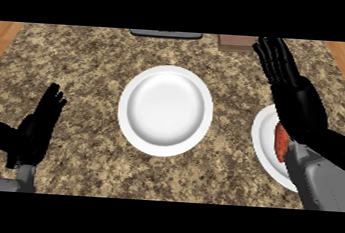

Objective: Pick the sweet potato from the plate and place it in the plate

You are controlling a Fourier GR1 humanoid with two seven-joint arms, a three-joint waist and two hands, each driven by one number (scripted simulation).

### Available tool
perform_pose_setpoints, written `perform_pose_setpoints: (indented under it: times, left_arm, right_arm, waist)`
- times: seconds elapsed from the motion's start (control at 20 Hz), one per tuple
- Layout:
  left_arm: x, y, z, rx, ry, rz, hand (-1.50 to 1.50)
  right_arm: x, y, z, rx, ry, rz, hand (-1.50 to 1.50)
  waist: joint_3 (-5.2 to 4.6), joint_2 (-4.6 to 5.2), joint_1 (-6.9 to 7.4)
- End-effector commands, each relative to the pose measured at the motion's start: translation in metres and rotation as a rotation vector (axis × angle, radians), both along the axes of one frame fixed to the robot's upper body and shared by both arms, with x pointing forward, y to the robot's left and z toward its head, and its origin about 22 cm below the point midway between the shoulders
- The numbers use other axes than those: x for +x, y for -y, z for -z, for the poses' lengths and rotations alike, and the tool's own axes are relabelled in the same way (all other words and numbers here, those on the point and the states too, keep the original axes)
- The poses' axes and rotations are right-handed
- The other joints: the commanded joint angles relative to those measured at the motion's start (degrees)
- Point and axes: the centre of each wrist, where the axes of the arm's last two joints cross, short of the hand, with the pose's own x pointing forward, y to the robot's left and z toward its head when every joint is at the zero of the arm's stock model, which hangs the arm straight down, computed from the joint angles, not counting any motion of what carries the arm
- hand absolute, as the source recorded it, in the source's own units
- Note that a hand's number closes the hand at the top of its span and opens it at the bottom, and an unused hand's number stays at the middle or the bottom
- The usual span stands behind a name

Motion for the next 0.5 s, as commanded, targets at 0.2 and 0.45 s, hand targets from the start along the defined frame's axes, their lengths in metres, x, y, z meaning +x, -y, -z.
perform_pose_setpoints:
  times: [0.2, 0.45]
  left_arm:
    - [0.022, 0.005, -0.032, 0.173, 0.112, 0.077, 0.00]
    - [0.032, 0.023, -0.042, 0.165, 0.091, 0.142, 0.00]
  right_arm:
    - [0.021, 0.045, 0.041, 0.292, -0.376, 0.511, -1.50]
    - [0.011, 0.087, 0.081, -0.441, -0.439, 0.777, 1.50]
  waist:
    - [1.12, 1.09, 0.05]
    - [0.81, 1.17, 0.22]
